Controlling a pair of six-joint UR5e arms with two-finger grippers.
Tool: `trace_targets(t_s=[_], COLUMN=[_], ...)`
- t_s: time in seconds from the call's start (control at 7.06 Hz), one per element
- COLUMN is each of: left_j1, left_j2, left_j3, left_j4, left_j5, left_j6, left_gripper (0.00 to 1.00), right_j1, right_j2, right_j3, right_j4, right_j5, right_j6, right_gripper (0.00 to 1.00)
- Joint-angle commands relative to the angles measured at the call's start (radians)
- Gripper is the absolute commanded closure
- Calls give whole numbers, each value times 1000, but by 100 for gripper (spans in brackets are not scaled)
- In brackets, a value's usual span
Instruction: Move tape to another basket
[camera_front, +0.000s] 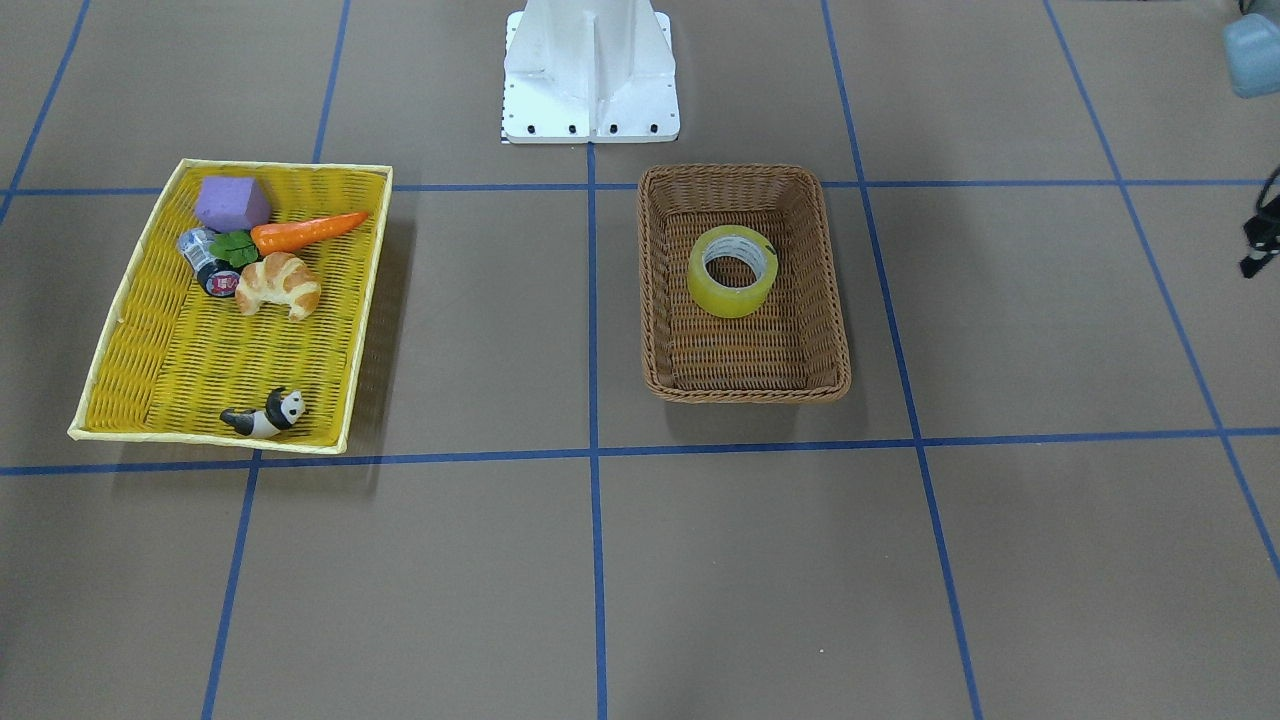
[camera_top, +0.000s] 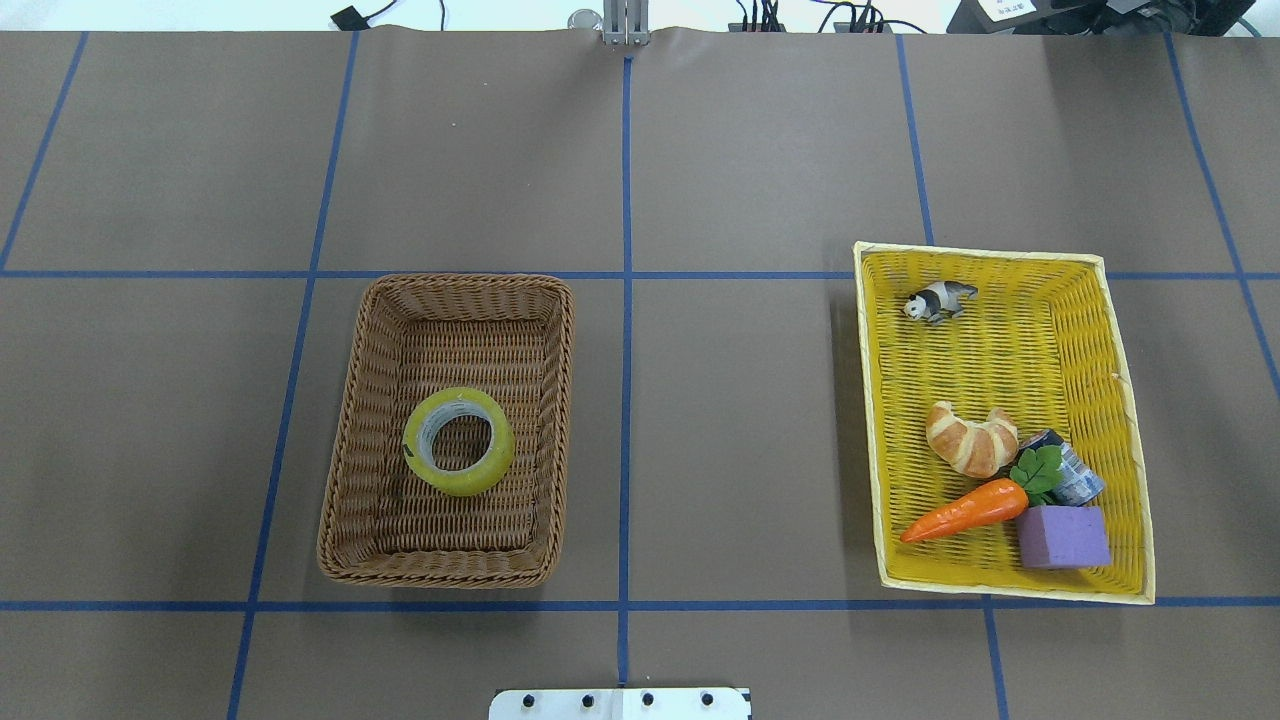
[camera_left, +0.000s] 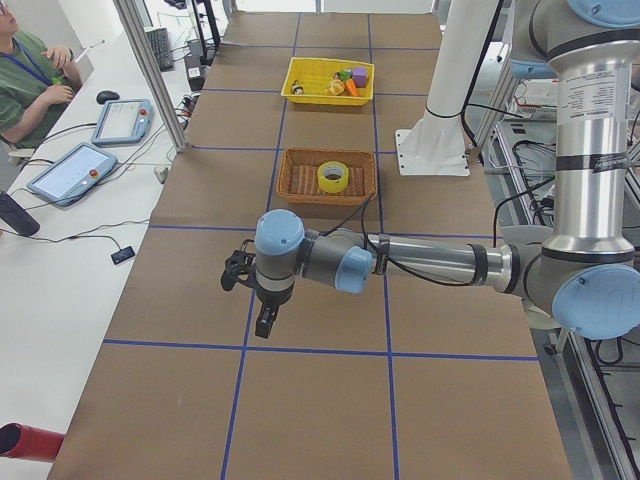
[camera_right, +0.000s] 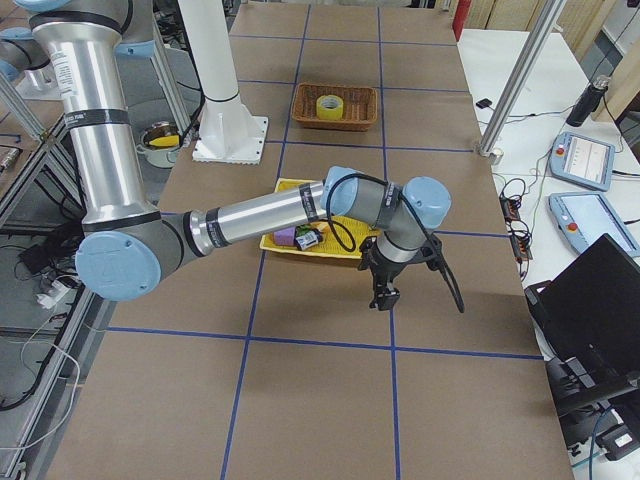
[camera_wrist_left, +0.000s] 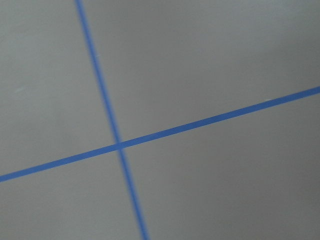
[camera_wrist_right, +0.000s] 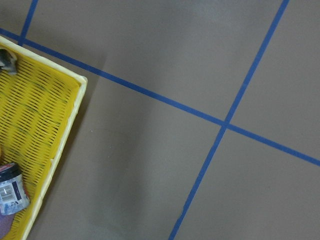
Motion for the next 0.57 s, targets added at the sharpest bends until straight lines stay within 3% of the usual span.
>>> trace_targets(t_s=[0.0,0.28,0.42], left_j1=[-51,-53,-53], left_j2=[44,54,51], left_j3=[30,28,21], left_j4=[-5,-6,-8], left_j5=[-12,-12,-13], left_j6=[9,6,8], left_gripper=[1,1,1], right_j1=[0,0,0], right_j2=[-52,-113,-115], right_j3=[-86,-224,-231], right_j4=[166,460,506], right_j5=[-22,-39,-36], right_j6=[18,18,26], right_gripper=[0,0,0])
